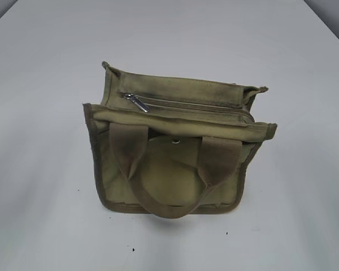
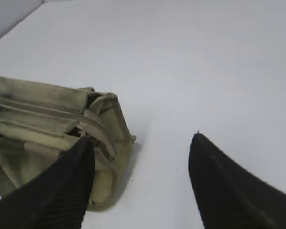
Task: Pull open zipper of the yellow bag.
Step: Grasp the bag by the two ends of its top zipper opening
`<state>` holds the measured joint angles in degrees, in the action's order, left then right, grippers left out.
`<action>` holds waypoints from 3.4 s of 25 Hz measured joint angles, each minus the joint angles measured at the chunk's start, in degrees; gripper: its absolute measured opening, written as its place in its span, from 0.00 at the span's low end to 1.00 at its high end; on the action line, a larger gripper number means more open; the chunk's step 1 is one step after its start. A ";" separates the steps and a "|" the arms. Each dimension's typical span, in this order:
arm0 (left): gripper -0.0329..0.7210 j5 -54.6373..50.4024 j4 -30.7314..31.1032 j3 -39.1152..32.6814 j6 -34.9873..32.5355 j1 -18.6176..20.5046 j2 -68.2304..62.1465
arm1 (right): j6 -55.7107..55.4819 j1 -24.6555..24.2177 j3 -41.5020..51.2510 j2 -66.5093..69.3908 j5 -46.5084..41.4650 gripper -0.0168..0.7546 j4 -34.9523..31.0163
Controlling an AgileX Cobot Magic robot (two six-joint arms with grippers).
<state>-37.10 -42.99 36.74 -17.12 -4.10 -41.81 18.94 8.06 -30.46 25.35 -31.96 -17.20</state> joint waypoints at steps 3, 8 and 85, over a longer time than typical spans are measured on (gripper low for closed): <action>0.63 -6.60 -10.26 5.04 -6.61 0.00 -15.00 | 6.42 4.29 -3.95 9.83 -0.98 0.66 -0.04; 0.63 -12.24 -17.45 14.69 -10.86 -3.94 -33.25 | 12.31 11.40 -13.09 28.45 -4.98 0.66 -0.04; 0.15 -10.82 -17.74 32.79 -11.24 -14.83 -54.36 | 6.83 5.17 -42.82 64.17 -37.34 0.07 1.71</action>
<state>-47.92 -60.73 69.53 -28.36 -18.94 -96.17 25.77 13.23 -73.27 89.52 -69.30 -15.49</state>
